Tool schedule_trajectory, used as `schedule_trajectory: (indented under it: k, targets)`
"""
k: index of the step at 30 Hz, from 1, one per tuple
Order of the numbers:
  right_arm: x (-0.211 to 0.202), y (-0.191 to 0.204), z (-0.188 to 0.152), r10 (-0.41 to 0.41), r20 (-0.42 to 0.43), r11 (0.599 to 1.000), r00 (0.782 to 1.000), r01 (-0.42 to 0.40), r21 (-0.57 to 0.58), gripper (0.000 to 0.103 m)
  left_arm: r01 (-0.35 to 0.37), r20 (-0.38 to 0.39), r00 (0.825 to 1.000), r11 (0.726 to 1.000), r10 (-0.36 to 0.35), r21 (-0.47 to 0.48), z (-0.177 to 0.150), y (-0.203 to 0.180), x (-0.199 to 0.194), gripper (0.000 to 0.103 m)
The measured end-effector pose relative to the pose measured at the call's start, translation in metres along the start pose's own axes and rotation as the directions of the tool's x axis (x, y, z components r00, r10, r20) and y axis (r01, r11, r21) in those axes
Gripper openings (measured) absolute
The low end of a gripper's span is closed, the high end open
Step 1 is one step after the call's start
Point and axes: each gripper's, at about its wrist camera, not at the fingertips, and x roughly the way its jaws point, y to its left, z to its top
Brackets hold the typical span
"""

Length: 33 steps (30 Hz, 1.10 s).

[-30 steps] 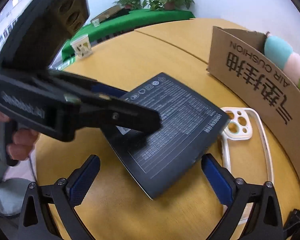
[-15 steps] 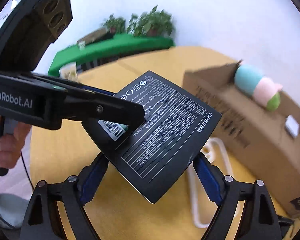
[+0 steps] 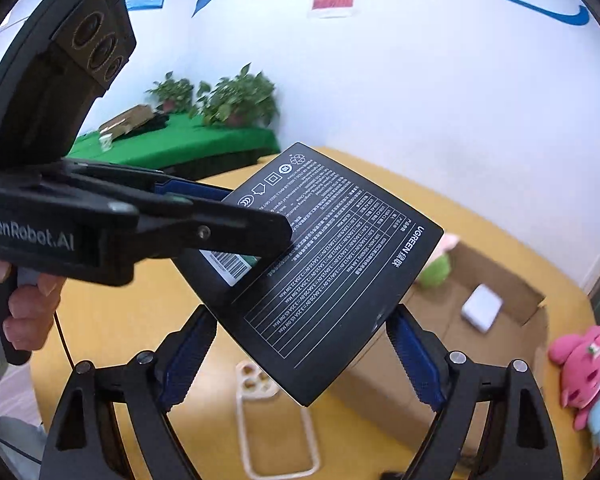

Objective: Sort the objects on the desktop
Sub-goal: 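Carry the black product box over the cardboard box with the left gripper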

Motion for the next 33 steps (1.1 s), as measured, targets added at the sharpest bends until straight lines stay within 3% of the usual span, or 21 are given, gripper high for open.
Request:
schedule_trajectory:
  k: [8, 16, 21, 26, 31, 33]
  targets:
    - [0.01, -0.03, 0.046, -0.027, 0.035, 0.999, 0.999, 0.028, -0.033, 0.087, 0.006, 0.047, 0.999, 1.0, -0.007, 0.015, 0.048, 0.012, 0.019, 0.05]
    - [0.066, -0.069, 0.083, 0.017, 0.005, 1.0, 1.0, -0.017, -0.022, 0.087, -0.037, 0.033, 0.999, 0.999, 0.037, -0.002, 0.088, 0.04, 0.062, 0.05]
    - [0.132, -0.097, 0.082, 0.085, -0.088, 0.996, 0.992, -0.084, 0.023, 0.087, -0.084, -0.063, 0.995, 0.996, 0.083, -0.011, 0.093, 0.068, 0.112, 0.05]
    - [0.203, -0.118, 0.068, 0.167, -0.22, 0.983, 0.961, -0.146, 0.11, 0.086, -0.116, -0.192, 0.976, 0.992, 0.102, -0.059, 0.08, 0.1, 0.169, 0.05]
    - [0.251, -0.13, 0.046, 0.259, -0.318, 0.958, 0.912, -0.199, 0.208, 0.087, -0.146, -0.318, 0.941, 0.986, 0.115, -0.075, 0.06, 0.117, 0.21, 0.049]
    - [0.263, -0.134, 0.04, 0.278, -0.34, 0.949, 0.898, -0.203, 0.24, 0.087, -0.167, -0.381, 0.914, 0.984, 0.135, -0.053, 0.05, 0.126, 0.218, 0.049]
